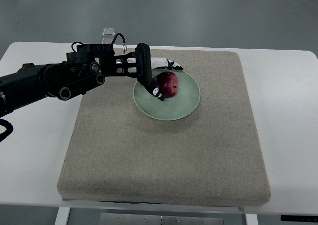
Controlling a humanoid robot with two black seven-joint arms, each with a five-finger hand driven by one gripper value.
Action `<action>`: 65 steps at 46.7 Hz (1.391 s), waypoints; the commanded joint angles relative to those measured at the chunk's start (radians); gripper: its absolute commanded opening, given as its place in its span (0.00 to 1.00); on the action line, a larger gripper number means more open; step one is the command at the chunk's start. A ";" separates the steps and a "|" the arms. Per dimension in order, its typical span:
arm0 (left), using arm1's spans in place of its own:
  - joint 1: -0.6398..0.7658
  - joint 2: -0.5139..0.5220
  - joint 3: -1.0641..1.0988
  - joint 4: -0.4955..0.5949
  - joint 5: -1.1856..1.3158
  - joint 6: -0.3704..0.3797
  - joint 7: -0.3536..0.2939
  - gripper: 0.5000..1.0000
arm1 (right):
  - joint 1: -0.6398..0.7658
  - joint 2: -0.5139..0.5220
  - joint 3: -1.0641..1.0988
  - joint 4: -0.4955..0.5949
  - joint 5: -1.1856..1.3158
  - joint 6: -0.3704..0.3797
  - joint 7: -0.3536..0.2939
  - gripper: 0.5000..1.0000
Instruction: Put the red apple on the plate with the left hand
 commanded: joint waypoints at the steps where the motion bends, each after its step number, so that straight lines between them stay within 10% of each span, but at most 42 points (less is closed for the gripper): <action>1: 0.000 0.009 -0.027 0.003 0.000 0.000 0.000 0.98 | 0.000 0.000 0.000 0.000 0.000 0.000 0.000 0.86; 43: -0.001 0.147 -0.206 0.069 -0.058 0.008 0.000 0.98 | 0.000 0.000 0.000 0.000 0.000 0.000 0.000 0.86; 65: -0.001 0.057 -0.217 0.323 -0.866 0.156 0.002 0.98 | 0.000 0.000 0.000 0.000 0.000 0.000 0.000 0.86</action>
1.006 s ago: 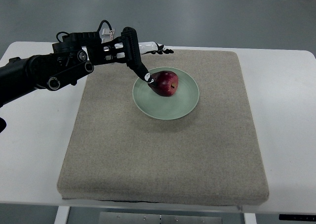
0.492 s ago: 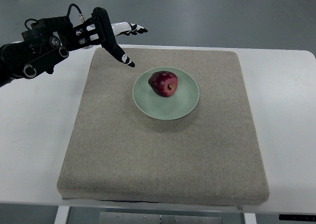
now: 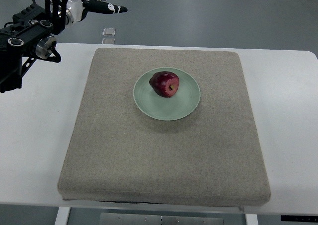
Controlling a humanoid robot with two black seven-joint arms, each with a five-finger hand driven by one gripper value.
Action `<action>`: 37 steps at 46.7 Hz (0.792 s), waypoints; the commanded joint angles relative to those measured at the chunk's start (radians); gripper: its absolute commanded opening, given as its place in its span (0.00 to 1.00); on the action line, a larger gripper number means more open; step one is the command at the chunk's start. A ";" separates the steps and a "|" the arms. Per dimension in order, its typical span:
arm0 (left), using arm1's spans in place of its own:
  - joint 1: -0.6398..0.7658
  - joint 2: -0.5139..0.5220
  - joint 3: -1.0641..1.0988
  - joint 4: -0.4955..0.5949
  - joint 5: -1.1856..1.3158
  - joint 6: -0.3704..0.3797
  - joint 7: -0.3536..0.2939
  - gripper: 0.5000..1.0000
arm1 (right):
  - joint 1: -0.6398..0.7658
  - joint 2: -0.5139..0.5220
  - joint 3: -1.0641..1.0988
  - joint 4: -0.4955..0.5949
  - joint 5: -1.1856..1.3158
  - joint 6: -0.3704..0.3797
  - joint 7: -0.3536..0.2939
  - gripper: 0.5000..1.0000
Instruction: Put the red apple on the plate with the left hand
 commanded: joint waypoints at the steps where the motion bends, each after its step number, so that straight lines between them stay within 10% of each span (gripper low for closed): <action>1: 0.001 -0.027 -0.004 0.052 -0.123 0.006 0.000 0.98 | 0.000 0.000 0.000 0.000 0.000 0.000 0.000 0.86; 37: 0.054 -0.184 -0.219 0.335 -0.628 -0.059 0.132 0.98 | 0.000 0.000 0.000 0.000 0.000 -0.001 0.000 0.86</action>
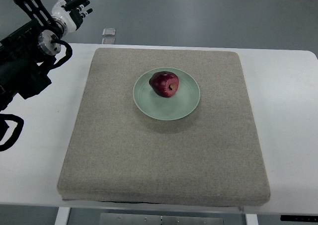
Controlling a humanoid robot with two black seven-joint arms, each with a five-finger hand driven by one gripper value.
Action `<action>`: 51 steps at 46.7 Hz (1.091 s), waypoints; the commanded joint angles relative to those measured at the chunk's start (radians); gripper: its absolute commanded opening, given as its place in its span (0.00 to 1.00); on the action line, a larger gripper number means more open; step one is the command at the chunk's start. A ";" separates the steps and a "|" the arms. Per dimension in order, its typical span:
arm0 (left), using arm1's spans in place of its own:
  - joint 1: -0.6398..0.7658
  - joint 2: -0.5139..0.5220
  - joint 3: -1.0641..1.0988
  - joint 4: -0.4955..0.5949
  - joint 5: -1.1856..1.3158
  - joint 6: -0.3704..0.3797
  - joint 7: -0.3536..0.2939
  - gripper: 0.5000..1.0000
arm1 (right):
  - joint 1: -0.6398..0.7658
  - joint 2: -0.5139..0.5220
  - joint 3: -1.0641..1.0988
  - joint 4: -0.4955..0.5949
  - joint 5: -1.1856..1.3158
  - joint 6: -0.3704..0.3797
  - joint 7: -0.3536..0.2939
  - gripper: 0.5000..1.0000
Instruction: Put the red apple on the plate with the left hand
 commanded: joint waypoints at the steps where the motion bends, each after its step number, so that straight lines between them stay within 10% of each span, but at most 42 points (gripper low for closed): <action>1: 0.014 -0.021 -0.044 0.038 -0.010 -0.060 -0.003 0.98 | 0.000 0.000 0.000 0.000 0.000 0.000 0.000 0.86; 15: 0.063 -0.049 -0.113 0.133 -0.117 -0.301 -0.040 0.98 | 0.000 0.000 0.000 0.000 0.000 0.000 0.000 0.86; 51: 0.097 -0.075 -0.112 0.121 -0.110 -0.297 -0.074 0.98 | 0.000 0.000 0.000 0.000 0.000 -0.001 0.000 0.86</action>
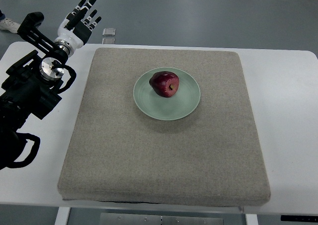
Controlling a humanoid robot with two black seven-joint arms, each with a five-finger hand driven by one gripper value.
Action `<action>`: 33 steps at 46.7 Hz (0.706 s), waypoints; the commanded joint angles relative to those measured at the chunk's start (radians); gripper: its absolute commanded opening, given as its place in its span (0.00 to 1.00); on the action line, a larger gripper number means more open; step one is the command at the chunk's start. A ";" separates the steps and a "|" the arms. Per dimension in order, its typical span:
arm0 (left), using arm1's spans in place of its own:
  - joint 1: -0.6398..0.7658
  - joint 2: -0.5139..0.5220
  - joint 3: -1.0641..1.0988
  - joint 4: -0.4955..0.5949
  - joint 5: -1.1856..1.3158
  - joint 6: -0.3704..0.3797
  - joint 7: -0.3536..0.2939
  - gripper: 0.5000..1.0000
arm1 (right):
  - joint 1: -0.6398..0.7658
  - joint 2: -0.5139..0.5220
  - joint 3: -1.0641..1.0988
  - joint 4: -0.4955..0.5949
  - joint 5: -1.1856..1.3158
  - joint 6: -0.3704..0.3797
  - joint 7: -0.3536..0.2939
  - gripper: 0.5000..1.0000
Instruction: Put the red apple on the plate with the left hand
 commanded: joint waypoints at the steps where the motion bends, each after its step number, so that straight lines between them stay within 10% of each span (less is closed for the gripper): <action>1: 0.000 0.000 0.001 -0.001 0.001 -0.001 0.000 0.98 | 0.000 0.000 0.000 0.000 0.000 0.000 0.000 0.86; 33: 0.002 -0.002 0.004 -0.001 0.001 -0.001 0.000 0.98 | 0.000 0.000 0.000 0.000 0.002 0.000 0.000 0.86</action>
